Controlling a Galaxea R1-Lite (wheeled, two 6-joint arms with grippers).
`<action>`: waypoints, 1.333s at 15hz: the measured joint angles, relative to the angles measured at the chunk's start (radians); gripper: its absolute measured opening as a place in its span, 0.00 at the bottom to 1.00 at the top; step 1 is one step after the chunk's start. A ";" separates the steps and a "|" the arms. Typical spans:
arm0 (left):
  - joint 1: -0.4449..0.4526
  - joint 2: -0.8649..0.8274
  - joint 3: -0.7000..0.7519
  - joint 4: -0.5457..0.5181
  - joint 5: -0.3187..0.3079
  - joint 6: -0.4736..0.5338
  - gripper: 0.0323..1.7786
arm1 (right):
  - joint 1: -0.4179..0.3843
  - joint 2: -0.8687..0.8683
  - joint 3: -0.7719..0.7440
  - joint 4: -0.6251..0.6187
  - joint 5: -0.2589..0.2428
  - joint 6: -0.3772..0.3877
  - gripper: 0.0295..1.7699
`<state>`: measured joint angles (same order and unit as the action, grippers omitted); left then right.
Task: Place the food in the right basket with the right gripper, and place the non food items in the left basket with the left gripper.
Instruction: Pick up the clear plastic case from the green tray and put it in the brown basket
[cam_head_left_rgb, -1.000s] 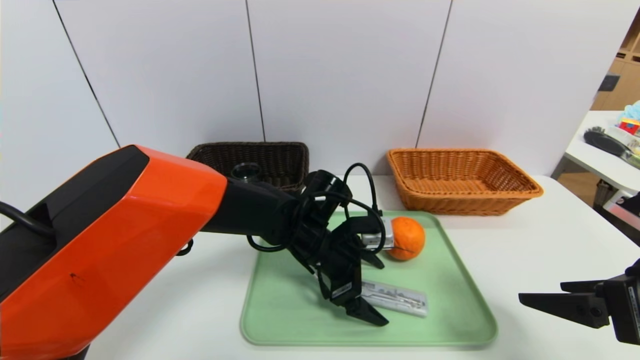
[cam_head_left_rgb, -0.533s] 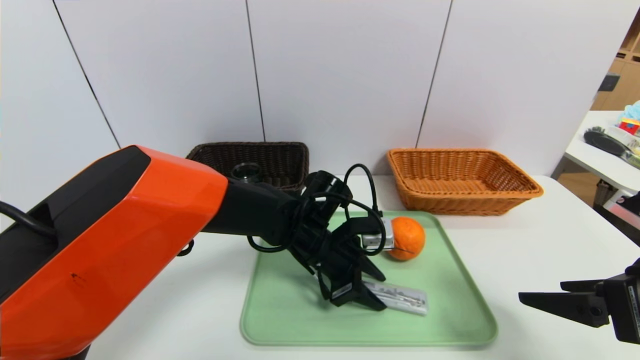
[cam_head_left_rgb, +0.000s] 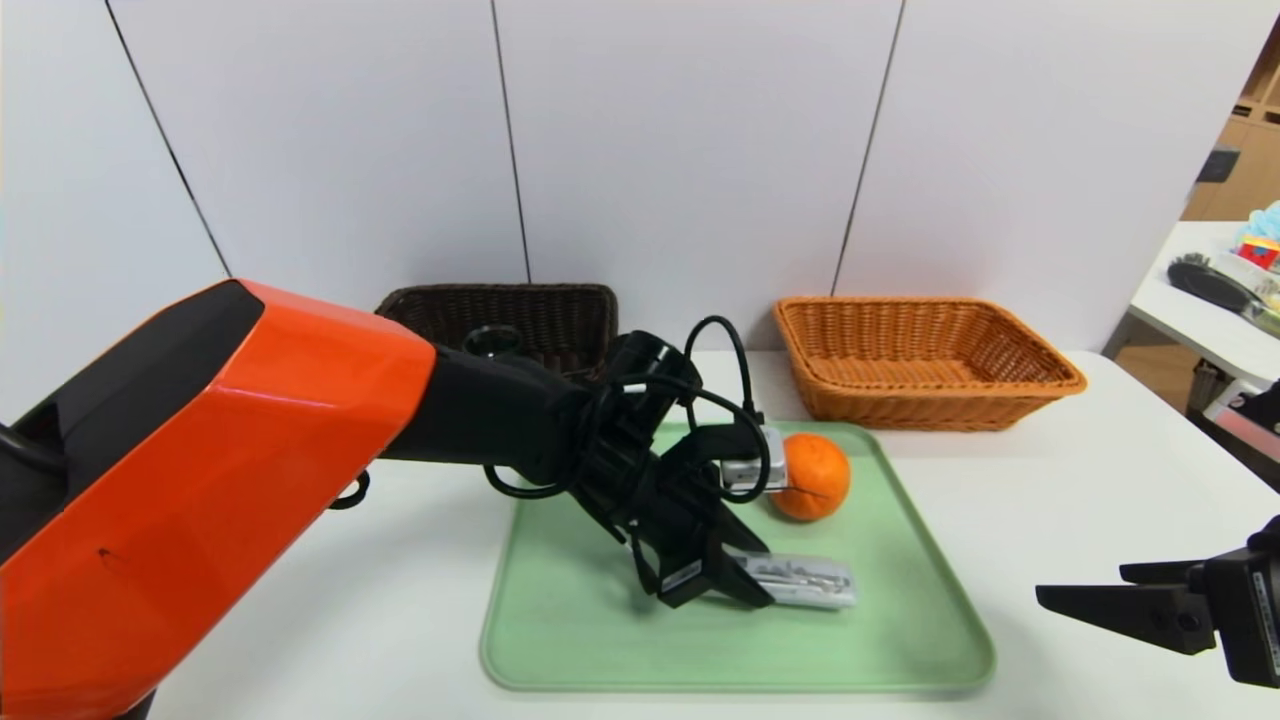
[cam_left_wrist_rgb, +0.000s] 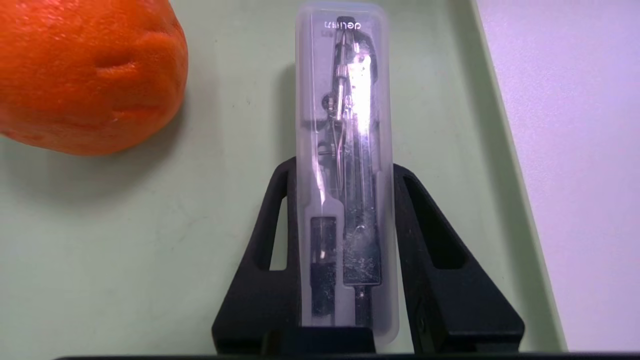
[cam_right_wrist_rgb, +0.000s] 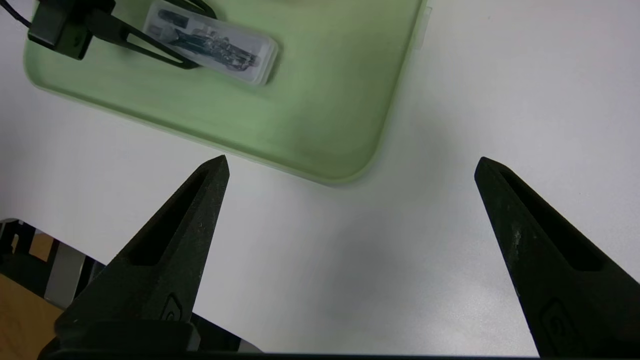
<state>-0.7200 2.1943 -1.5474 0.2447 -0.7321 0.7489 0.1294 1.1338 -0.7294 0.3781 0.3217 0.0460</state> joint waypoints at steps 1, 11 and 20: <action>0.003 -0.014 0.000 0.005 0.002 -0.006 0.30 | 0.000 0.000 0.000 0.000 0.000 0.000 0.96; 0.097 -0.267 0.040 0.107 0.038 -0.018 0.30 | -0.001 -0.001 -0.003 0.000 0.003 -0.001 0.96; 0.428 -0.400 -0.073 0.169 0.054 -0.008 0.30 | 0.000 0.000 0.030 -0.069 0.006 0.000 0.96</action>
<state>-0.2919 1.7938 -1.6202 0.4140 -0.6783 0.7409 0.1298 1.1338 -0.6989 0.3091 0.3281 0.0460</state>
